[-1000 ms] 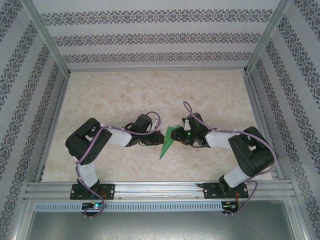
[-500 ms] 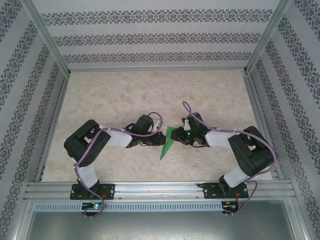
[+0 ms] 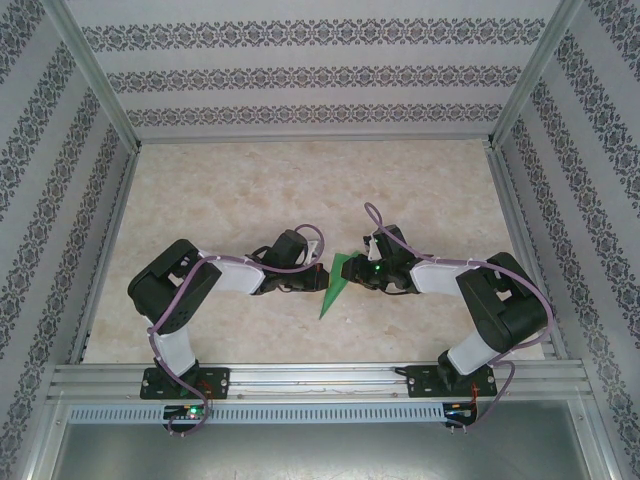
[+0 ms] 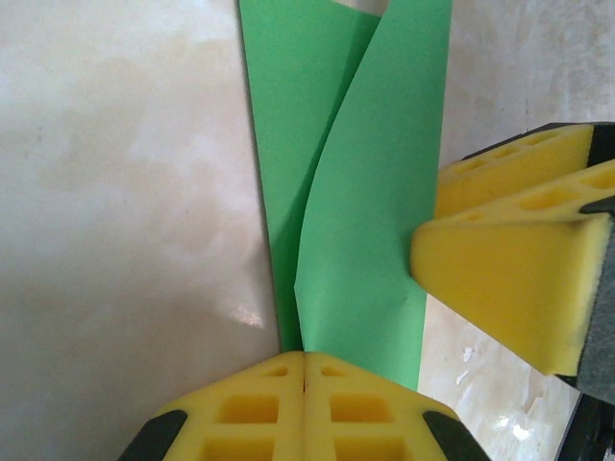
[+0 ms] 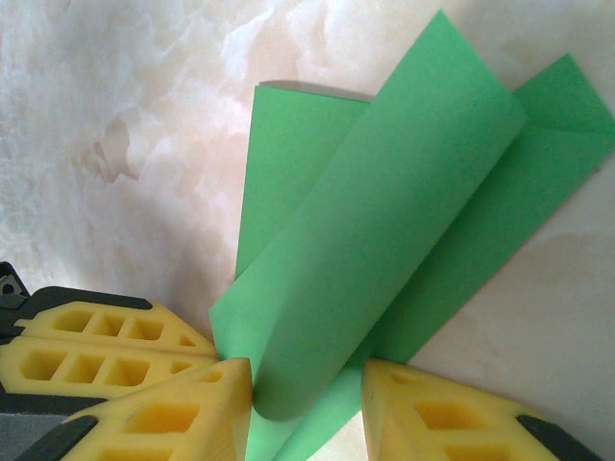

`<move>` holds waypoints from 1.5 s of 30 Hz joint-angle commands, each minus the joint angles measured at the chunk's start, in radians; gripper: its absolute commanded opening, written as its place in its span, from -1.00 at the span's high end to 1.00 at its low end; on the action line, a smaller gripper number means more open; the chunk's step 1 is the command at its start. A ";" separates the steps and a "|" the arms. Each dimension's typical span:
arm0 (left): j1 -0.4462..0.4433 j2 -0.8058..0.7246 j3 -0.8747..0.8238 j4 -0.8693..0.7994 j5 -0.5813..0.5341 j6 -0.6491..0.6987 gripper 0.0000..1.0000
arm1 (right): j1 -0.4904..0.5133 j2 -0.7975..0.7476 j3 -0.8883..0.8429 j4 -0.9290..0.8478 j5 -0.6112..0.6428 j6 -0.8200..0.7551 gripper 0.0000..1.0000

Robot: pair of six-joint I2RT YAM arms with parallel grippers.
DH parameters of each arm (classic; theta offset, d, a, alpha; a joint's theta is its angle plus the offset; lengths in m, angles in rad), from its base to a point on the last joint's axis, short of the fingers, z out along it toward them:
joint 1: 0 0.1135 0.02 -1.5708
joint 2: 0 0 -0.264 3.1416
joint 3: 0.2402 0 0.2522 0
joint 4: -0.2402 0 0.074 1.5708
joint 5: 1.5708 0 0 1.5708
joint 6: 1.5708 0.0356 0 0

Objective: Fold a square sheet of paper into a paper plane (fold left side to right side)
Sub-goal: Fold the wing for the fifth time at the center of the table.

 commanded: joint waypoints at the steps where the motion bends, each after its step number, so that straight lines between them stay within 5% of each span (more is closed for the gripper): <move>1: -0.009 -0.005 0.033 -0.037 -0.012 0.035 0.90 | 0.019 0.073 0.007 0.041 0.022 -0.043 0.28; 20: -0.009 0.065 0.053 -0.028 0.021 0.044 0.90 | 0.022 0.078 0.013 0.035 0.012 -0.048 0.28; 45: -0.009 0.114 0.038 -0.150 -0.095 0.065 0.92 | -0.013 -0.024 -0.022 0.059 -0.054 -0.024 0.36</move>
